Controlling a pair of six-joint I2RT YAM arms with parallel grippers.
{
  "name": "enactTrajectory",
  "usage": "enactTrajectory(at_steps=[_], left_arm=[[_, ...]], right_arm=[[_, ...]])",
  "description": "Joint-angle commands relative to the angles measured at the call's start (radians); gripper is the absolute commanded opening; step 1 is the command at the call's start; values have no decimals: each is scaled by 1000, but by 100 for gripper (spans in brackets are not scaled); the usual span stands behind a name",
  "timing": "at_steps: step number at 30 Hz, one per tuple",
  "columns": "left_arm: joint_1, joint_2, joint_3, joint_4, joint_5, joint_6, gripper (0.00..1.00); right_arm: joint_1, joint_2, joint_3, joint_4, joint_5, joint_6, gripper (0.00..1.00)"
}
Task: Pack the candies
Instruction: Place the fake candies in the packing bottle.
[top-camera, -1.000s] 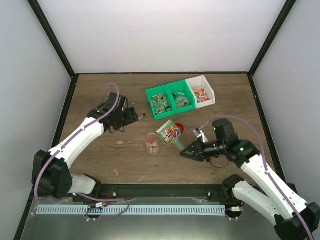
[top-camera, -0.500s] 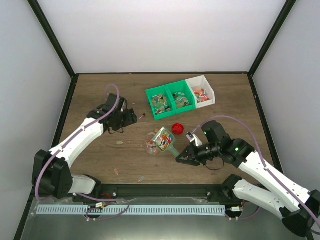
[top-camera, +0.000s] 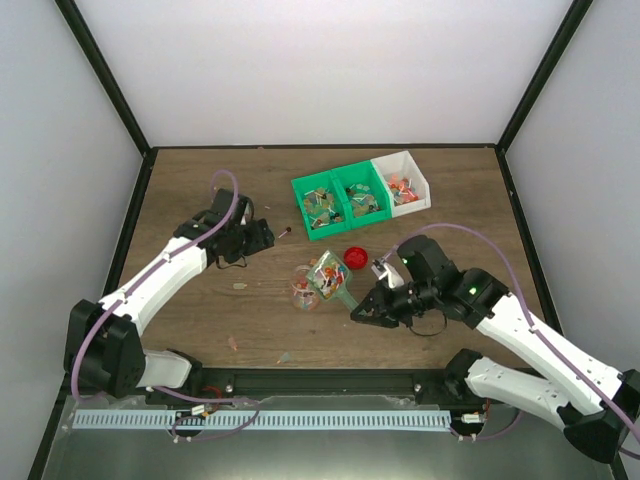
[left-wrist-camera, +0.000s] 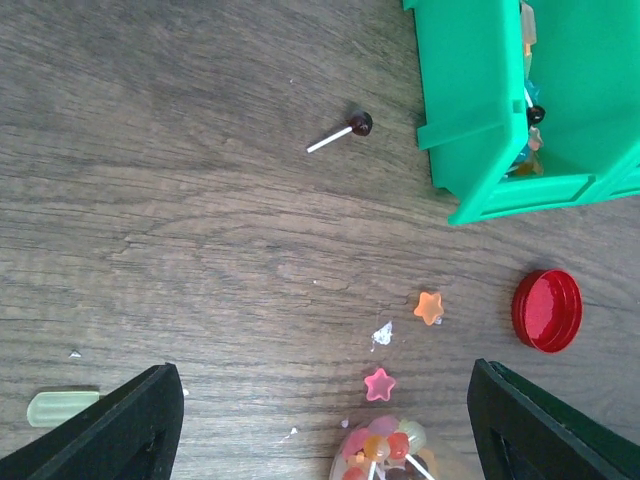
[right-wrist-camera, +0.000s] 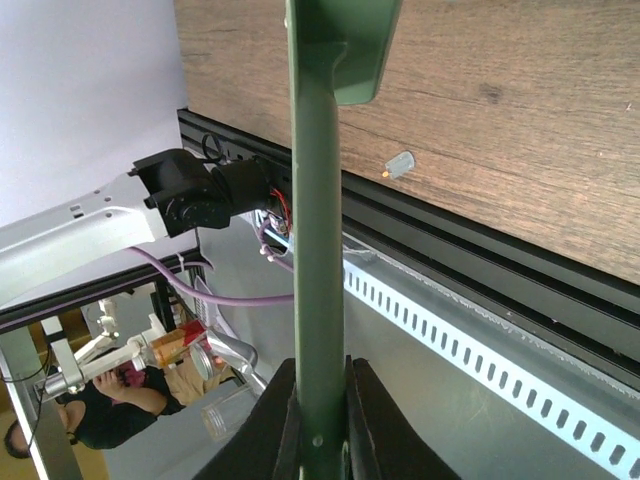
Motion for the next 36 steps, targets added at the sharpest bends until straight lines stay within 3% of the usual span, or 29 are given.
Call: enactTrajectory(at_steps=[1, 13, 36], left_arm=[[7, -22, -27, 30, 13, 11, 79], [7, -87, -61, 29, 68, 24, 79], [7, -139, -153, 44, 84, 17, 79]], right_arm=[[38, 27, 66, -45, 41, -21, 1], [65, 53, 87, -47, 69, -6, 1], [65, 143, 238, -220, 99, -51, 1]])
